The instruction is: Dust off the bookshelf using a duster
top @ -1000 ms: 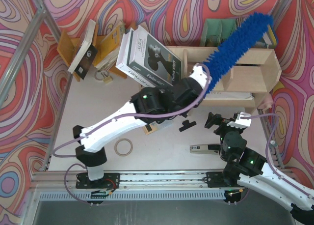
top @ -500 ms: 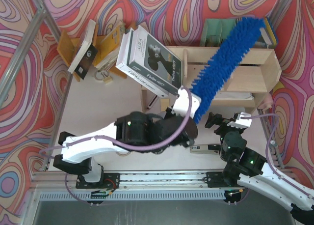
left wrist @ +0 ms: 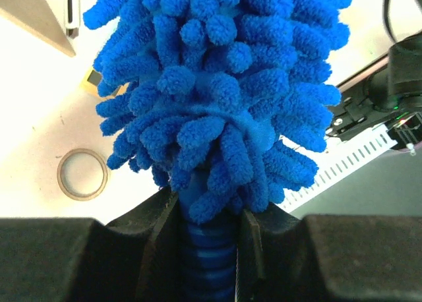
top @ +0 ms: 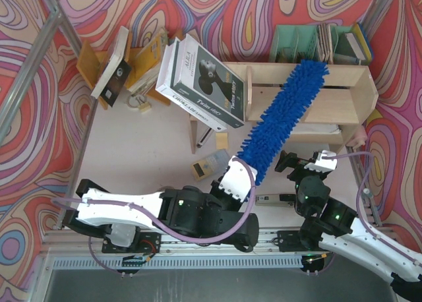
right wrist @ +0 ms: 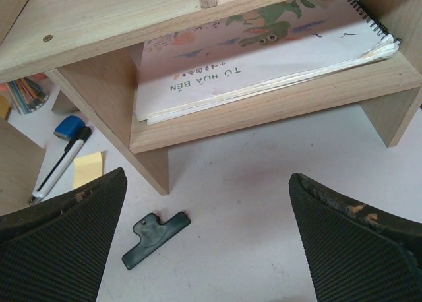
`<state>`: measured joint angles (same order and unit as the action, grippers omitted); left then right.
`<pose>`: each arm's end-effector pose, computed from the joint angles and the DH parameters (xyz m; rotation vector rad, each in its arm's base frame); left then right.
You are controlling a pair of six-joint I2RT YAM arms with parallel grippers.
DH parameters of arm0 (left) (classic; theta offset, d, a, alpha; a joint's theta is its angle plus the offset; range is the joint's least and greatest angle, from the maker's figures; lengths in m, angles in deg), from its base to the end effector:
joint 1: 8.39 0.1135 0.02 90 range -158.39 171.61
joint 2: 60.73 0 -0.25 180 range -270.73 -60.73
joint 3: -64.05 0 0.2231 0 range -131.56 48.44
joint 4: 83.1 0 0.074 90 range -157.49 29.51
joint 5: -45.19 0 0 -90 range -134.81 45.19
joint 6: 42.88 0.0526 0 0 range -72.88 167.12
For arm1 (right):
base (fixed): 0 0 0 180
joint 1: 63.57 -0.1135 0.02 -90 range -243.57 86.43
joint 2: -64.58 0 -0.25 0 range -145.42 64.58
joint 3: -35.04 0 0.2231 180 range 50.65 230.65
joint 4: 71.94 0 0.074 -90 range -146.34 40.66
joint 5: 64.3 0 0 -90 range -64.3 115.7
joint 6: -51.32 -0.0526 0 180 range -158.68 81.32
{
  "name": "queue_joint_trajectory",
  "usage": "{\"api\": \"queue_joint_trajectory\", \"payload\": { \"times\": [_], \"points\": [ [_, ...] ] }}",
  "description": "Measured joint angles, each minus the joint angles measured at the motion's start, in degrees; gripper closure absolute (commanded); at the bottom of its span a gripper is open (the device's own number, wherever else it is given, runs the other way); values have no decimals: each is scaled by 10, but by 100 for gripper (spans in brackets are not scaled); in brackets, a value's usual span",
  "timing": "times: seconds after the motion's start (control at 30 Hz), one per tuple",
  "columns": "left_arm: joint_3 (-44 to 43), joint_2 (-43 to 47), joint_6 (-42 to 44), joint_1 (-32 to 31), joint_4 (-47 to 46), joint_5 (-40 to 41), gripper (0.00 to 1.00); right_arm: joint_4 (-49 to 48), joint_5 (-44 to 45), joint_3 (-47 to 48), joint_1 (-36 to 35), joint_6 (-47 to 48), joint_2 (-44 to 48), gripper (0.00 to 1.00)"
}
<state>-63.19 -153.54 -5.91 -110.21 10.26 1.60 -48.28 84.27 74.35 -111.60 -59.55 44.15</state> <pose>-0.0187 -0.2752 0.3949 0.6746 2.1266 -0.3943 0.0988 0.0428 0.2645 0.3827 1.5689 0.0831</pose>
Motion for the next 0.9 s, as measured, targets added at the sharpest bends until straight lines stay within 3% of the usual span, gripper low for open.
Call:
{"api": "queue_joint_trajectory", "payload": {
  "times": [0.23,0.47,0.9],
  "points": [
    [84,28,-46,5,-4,-5,100,1,2,0,0,-4,0,1],
    [143,37,-46,56,-43,-45,100,4,2,0,0,-7,0,1],
    [141,9,6,85,-74,-93,100,7,3,0,0,-13,0,1]
  ]
}}
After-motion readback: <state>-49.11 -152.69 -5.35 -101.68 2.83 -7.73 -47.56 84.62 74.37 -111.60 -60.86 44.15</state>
